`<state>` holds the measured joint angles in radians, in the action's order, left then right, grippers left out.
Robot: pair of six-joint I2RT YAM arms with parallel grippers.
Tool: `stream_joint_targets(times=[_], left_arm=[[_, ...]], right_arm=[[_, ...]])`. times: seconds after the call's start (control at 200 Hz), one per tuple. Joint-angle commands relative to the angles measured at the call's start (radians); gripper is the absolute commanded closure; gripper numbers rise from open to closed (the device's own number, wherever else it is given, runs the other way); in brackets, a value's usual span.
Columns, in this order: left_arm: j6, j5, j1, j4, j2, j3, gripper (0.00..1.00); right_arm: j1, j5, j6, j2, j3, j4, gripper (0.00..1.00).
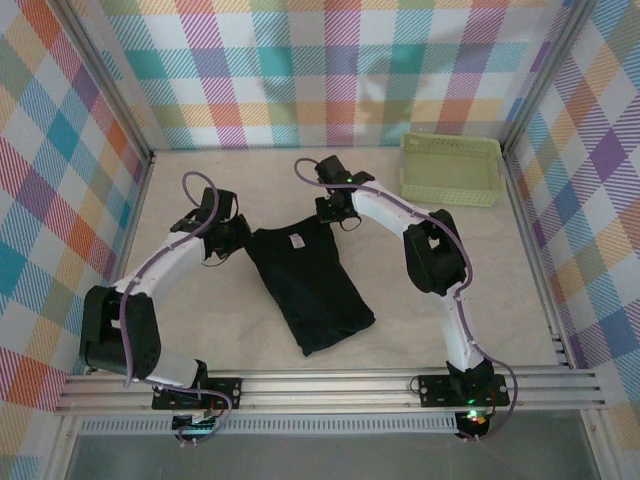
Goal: Fold the inside-out t-shirt
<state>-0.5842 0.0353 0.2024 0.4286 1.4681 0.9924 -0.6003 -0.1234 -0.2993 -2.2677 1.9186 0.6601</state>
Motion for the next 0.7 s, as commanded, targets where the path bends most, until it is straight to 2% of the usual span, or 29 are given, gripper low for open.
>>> stream_joint_targets(times=[0.0, 0.055, 0.105, 0.205, 0.305, 0.38, 0.55, 0.695], left_arm=[[-0.025, 0.023, -0.027, -0.021, 0.054, -0.016, 0.95], [-0.018, 0.026, -0.027, -0.008, 0.079, -0.001, 0.90], [-0.009, 0.020, -0.027, 0.016, 0.099, 0.022, 0.79], [0.012, -0.032, -0.028, 0.093, 0.106, 0.059, 0.60], [0.016, -0.091, -0.029, 0.133, 0.021, 0.034, 0.42], [-0.005, -0.098, -0.029, 0.144, -0.061, -0.018, 0.32], [-0.082, 0.046, -0.012, 0.013, -0.184, -0.192, 0.26], [-0.127, 0.138, 0.013, -0.091, -0.144, -0.252, 0.24]], right_arm=[[0.007, 0.000, -0.007, 0.034, 0.018, 0.009, 1.00], [0.007, 0.019, 0.001, 0.031, 0.026, 0.006, 1.00], [0.007, 0.032, 0.005, 0.030, 0.034, 0.010, 0.83], [0.010, 0.036, 0.027, 0.041, 0.060, 0.044, 0.58], [0.019, 0.054, 0.050, 0.097, 0.020, 0.037, 0.45], [0.027, 0.101, 0.063, 0.143, -0.049, 0.010, 0.36], [0.029, 0.244, 0.045, 0.196, -0.214, -0.079, 0.26], [0.029, 0.284, 0.023, 0.186, -0.291, -0.137, 0.22]])
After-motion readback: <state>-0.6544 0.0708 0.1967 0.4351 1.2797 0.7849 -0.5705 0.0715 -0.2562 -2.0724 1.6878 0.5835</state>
